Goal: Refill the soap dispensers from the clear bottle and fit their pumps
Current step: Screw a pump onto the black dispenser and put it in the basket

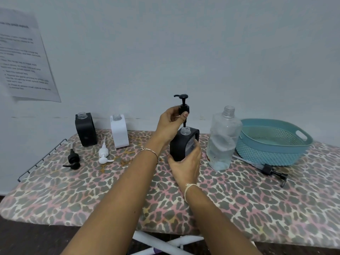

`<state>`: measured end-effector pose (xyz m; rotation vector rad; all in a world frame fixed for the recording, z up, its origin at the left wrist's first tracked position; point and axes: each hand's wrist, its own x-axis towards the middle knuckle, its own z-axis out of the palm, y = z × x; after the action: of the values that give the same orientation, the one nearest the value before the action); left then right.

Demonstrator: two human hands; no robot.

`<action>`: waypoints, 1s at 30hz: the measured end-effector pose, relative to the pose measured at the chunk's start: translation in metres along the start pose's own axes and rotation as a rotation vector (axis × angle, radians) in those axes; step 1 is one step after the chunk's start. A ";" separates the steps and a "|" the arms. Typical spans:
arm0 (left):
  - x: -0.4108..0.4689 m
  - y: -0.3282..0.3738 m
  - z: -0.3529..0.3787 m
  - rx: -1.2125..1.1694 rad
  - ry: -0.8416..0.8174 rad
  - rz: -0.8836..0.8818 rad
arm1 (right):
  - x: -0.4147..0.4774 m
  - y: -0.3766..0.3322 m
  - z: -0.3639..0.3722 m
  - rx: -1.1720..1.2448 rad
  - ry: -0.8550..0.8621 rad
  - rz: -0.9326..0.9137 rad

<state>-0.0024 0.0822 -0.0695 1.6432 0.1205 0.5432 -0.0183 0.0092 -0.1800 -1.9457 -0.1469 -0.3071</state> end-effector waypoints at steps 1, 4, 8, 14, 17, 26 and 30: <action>-0.002 -0.003 0.001 0.017 -0.008 -0.021 | 0.000 0.000 0.000 0.001 0.002 0.000; -0.006 -0.008 0.000 0.002 0.000 -0.063 | 0.001 0.002 0.002 -0.004 0.000 0.005; -0.007 -0.008 0.000 -0.033 -0.024 -0.083 | 0.002 0.004 0.003 -0.025 -0.006 0.007; -0.010 -0.005 0.003 -0.116 -0.056 -0.141 | 0.001 0.003 0.003 -0.023 -0.003 0.003; -0.012 -0.006 0.002 -0.162 -0.084 -0.179 | 0.002 0.004 0.002 -0.010 -0.015 0.005; -0.025 -0.026 0.000 -0.207 -0.120 -0.288 | -0.003 -0.003 -0.004 0.092 0.004 0.022; -0.028 -0.025 -0.003 -0.206 -0.103 -0.289 | -0.003 -0.003 -0.007 0.111 0.005 0.046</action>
<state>-0.0226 0.0778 -0.1014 1.4188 0.2148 0.2412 -0.0230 0.0040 -0.1753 -1.8354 -0.1130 -0.2681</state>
